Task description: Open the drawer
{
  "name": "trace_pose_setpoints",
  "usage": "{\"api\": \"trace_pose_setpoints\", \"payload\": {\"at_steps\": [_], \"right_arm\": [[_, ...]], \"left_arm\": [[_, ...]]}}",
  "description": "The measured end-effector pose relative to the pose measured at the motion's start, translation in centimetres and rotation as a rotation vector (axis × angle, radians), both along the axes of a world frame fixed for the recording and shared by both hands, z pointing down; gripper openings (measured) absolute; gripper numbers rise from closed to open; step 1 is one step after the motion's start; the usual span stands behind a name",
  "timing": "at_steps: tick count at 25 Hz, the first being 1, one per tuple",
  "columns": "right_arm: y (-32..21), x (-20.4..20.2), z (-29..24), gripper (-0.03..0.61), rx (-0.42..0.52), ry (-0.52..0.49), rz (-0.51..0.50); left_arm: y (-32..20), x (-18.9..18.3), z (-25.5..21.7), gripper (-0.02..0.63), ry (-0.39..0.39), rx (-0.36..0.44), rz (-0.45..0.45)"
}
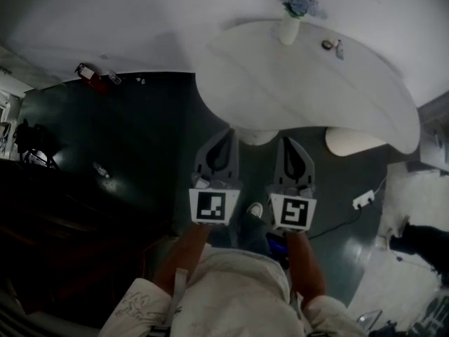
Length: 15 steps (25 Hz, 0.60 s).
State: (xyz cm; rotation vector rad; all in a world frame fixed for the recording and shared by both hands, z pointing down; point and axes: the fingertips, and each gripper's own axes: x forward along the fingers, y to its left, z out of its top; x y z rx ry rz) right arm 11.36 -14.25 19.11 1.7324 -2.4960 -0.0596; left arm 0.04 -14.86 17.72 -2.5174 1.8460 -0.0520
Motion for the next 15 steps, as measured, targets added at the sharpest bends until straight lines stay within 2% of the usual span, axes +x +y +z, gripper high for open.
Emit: {"api": "trace_pose_setpoints", "payload": {"at_steps": [6, 11, 15], "right_arm": [[-0.9, -1.7, 4.7, 0.003, -0.035, 0.028, 0.005], [-1.3, -3.1, 11.6, 0.003, -0.102, 0.051, 0.037], [-2.6, -3.7, 16.7, 0.003, -0.116, 0.069, 0.055]], "left_arm": [[-1.9, -1.1, 3.4, 0.0, 0.013, -0.02, 0.013], [-2.7, -2.4, 9.1, 0.0, 0.008, -0.072, 0.031], [-3.1, -2.1, 14.6, 0.0, 0.034, -0.137, 0.054]]}}
